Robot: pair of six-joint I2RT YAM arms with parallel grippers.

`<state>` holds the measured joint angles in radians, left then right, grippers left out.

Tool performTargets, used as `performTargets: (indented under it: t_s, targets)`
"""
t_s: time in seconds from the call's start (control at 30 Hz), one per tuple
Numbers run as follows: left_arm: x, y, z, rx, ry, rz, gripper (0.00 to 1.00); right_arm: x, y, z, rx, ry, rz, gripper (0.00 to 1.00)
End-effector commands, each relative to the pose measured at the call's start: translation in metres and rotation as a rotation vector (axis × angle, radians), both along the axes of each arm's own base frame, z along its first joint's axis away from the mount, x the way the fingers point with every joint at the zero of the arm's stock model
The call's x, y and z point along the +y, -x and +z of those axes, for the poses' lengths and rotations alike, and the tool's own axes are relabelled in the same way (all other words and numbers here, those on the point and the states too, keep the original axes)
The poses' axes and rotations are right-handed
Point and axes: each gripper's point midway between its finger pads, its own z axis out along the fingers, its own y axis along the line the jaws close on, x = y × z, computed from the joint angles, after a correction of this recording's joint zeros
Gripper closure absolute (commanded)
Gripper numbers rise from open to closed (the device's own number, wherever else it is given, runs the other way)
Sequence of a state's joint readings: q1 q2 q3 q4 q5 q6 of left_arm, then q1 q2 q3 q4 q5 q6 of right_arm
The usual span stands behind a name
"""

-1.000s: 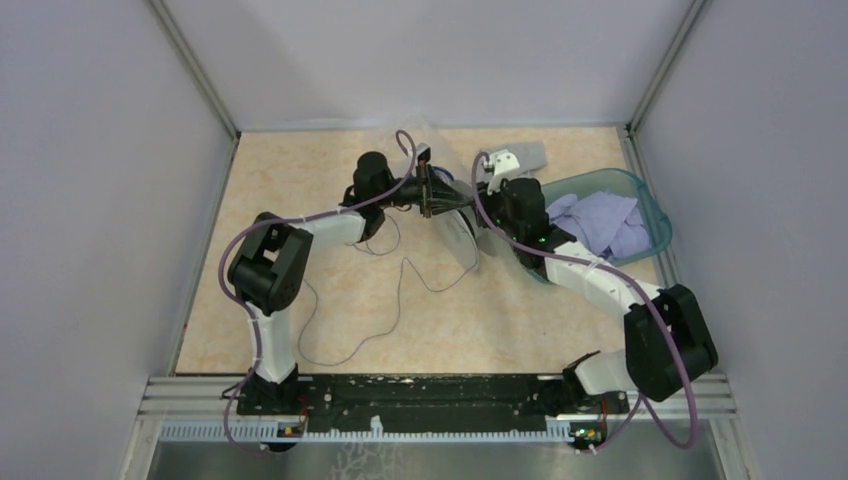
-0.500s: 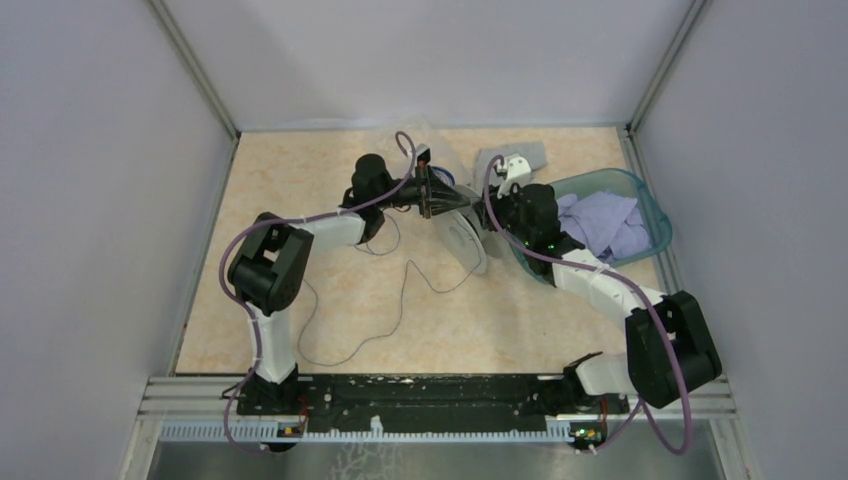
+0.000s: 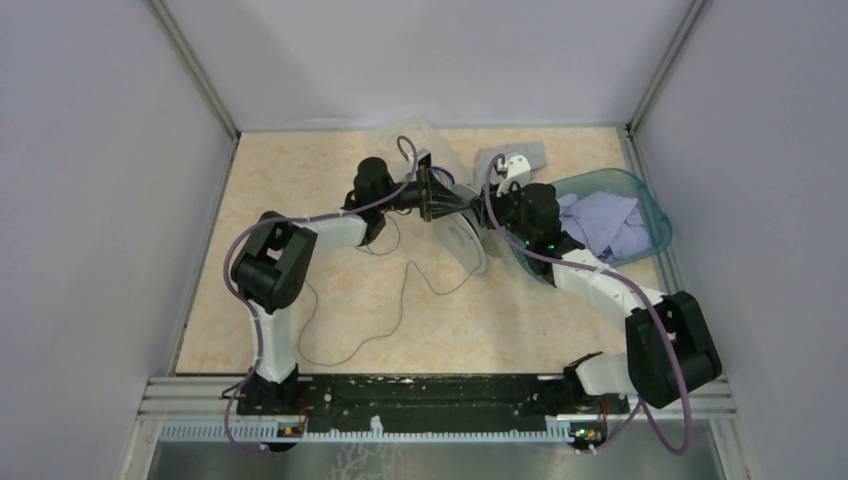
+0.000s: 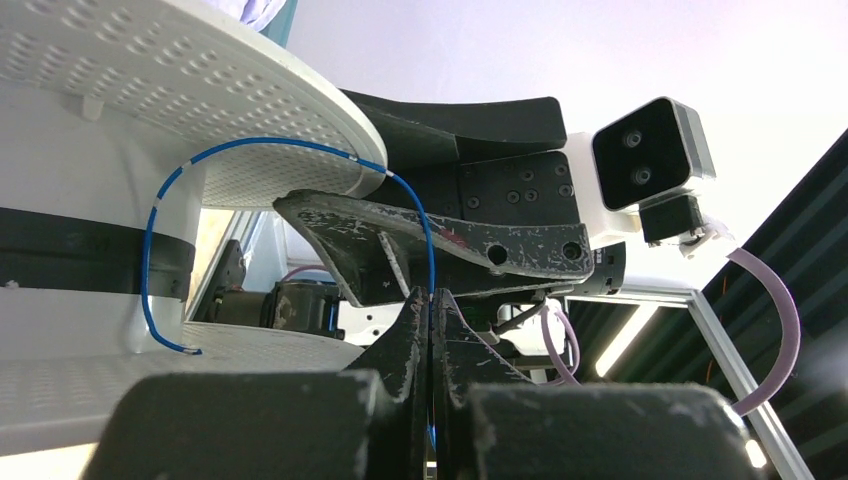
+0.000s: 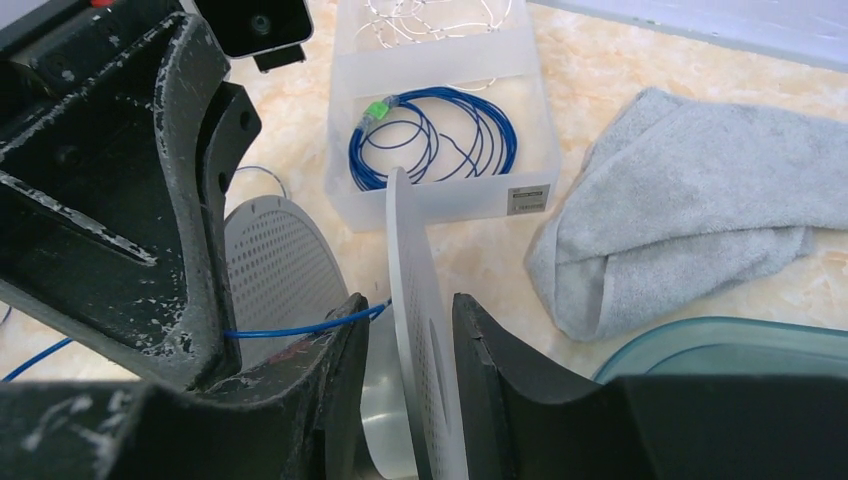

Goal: Wrap the cables
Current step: Wrap the cable around the cable reel.

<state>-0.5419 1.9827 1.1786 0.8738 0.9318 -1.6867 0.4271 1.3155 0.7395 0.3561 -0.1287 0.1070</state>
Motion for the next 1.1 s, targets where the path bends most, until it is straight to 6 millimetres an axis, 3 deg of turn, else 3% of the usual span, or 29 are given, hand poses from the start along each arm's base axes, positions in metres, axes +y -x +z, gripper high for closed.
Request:
performTargets:
  t_s: [0.0, 0.3, 0.6, 0.87, 0.97, 1.07]
  targets:
    - [-0.002, 0.001, -0.007, -0.002, 0.006, -0.004, 1.00, 0.001, -0.005, 0.027, -0.092, -0.050, -0.003, 0.65]
    - [0.000, 0.003, -0.009, 0.013, 0.002, -0.001, 1.00, 0.003, -0.007, 0.029, -0.127, -0.038, -0.014, 0.68]
    - [0.007, -0.010, 0.010, -0.087, -0.037, 0.022, 1.00, -0.010, 0.000, 0.022, -0.061, 0.072, 0.087, 0.65]
    - [0.019, -0.021, -0.005, -0.176, -0.170, 0.052, 1.00, -0.025, 0.023, 0.017, -0.031, 0.198, 0.151, 0.59]
    - [0.020, -0.025, -0.002, -0.218, -0.189, 0.056, 1.00, -0.030, 0.026, 0.018, -0.010, 0.195, 0.118, 0.71]
    - [0.017, -0.032, 0.014, -0.296, -0.194, 0.056, 1.00, -0.038, 0.021, 0.019, 0.012, 0.182, 0.040, 0.85]
